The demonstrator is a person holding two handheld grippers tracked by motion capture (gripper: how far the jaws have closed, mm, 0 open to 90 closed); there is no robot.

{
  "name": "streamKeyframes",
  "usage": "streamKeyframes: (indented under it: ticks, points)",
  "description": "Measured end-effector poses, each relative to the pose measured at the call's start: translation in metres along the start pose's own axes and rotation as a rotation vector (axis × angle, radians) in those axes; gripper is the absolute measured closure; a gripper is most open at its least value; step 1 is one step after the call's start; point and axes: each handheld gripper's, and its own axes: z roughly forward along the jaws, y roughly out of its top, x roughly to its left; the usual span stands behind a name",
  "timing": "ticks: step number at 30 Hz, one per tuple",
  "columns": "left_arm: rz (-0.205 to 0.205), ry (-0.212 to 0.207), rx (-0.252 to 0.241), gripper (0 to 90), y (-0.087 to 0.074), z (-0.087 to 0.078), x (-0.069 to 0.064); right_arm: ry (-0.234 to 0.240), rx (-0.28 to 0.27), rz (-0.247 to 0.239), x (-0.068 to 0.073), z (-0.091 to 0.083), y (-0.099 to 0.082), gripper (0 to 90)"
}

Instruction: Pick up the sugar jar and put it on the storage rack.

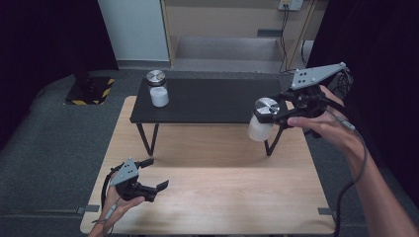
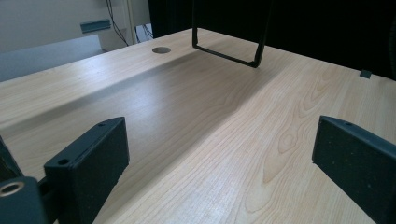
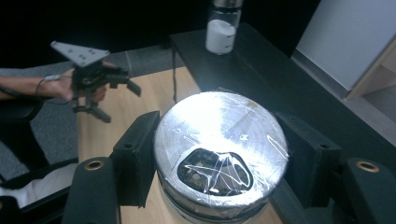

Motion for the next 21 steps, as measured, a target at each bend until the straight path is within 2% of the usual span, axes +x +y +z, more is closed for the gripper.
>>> streamKeyframes:
  ticks: [5,12,17,21]
  points:
    - [0.000,-0.001,0.001,2.9,0.000,0.000,0.000,-0.065,0.018,0.023,-0.008,0.007,0.009,34.7]
    - [-0.005,-0.003,0.001,2.9,-0.001,0.000,0.001,-0.157,0.014,0.089,-0.023,0.017,0.015,34.7]
    - [-0.002,-0.004,0.005,2.9,0.000,0.001,0.001,-0.246,0.022,0.101,-0.029,0.025,0.021,34.6]
    - [-0.008,-0.002,0.000,2.9,-0.001,0.000,0.001,-0.276,0.007,0.133,-0.039,0.030,0.021,34.6]
